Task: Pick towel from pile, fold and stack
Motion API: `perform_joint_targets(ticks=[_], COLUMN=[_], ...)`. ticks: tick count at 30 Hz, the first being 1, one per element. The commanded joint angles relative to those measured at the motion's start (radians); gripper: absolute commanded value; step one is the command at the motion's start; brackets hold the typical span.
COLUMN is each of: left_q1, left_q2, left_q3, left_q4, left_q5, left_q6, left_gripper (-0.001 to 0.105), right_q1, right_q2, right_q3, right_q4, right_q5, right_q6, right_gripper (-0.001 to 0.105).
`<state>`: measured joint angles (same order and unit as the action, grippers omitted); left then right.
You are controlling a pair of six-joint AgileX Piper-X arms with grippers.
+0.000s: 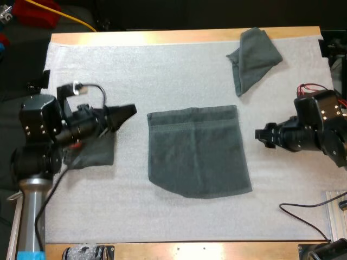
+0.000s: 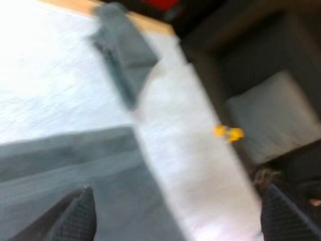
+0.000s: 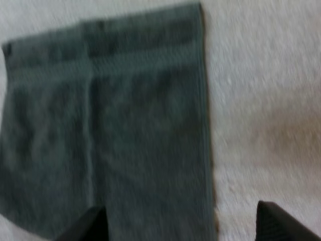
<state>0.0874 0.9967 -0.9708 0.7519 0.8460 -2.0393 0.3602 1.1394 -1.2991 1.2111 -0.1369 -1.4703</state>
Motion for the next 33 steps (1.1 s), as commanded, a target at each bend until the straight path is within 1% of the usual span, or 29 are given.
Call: perform_joint_targets(ticks=[1,5,6,8,10,12,15,17,20,23,24,25,27,29,33], left_q1=[-0.017,-0.089,-0.15,-0.212,-0.239,-0.279,-0.325,-0.342,-0.358,-0.358,-0.358,-0.358,-0.358,-0.358,-0.358], left_q2=[-0.025,-0.077,-0.113,-0.147,-0.168,-0.195,-0.232,-0.251,-0.289,-0.303,-0.305,-0.306,-0.306,-0.306,-0.306], left_q3=[-0.004,-0.004,-0.004,-0.004,-0.004,-0.004,-0.004,-0.004,-0.004,-0.004,-0.004,-0.004,-0.004,-0.004,-0.004], left_q4=[0.286,0.411,0.477,0.541,0.572,0.62,0.678,0.701,0.751,0.771,0.773,0.773,0.774,0.776,0.776], left_q5=[-0.063,-0.196,-0.32,-0.39,-0.425,-0.485,-0.545,-0.556,-0.56,-0.56,-0.56,-0.56,-0.56,-0.56,-0.56], left_q6=[0.104,0.179,0.2,0.205,0.205,0.205,0.205,0.201,0.196,0.198,0.198,0.198,0.198,0.198,0.198], left_gripper=[0.066,0.066,0.066,0.066,0.066,0.066,0.066,0.066,0.066,0.066,0.066,0.066,0.066,0.069,0.07], right_q1=[-0.007,-0.007,-0.007,-0.007,-0.007,-0.007,-0.007,-0.007,-0.007,-0.007,-0.007,-0.007,-0.007,-0.007,-0.007], right_q2=[-0.022,-0.058,-0.088,-0.126,-0.143,-0.168,-0.194,-0.209,-0.256,-0.283,-0.293,-0.303,-0.302,-0.302,-0.3], right_q3=[-0.002,-0.002,-0.002,-0.002,-0.002,-0.002,-0.002,0.004,0.072,0.132,0.163,0.229,0.276,0.332,0.412], right_q4=[0.034,0.075,0.113,0.16,0.182,0.212,0.244,0.252,0.253,0.224,0.205,0.162,0.128,0.058,-0.045], right_q5=[0.004,0.004,0.004,0.004,0.004,0.002,0.0,-0.005,-0.047,-0.047,-0.047,-0.07,-0.104,-0.111,-0.14], right_q6=[-0.014,-0.014,-0.014,-0.021,-0.021,-0.021,-0.021,-0.019,0.006,0.016,0.022,0.038,0.038,0.04,0.077], right_gripper=[0.059,0.059,0.059,0.059,0.059,0.059,0.059,0.059,0.059,0.059,0.059,0.059,0.059,0.059,0.059])
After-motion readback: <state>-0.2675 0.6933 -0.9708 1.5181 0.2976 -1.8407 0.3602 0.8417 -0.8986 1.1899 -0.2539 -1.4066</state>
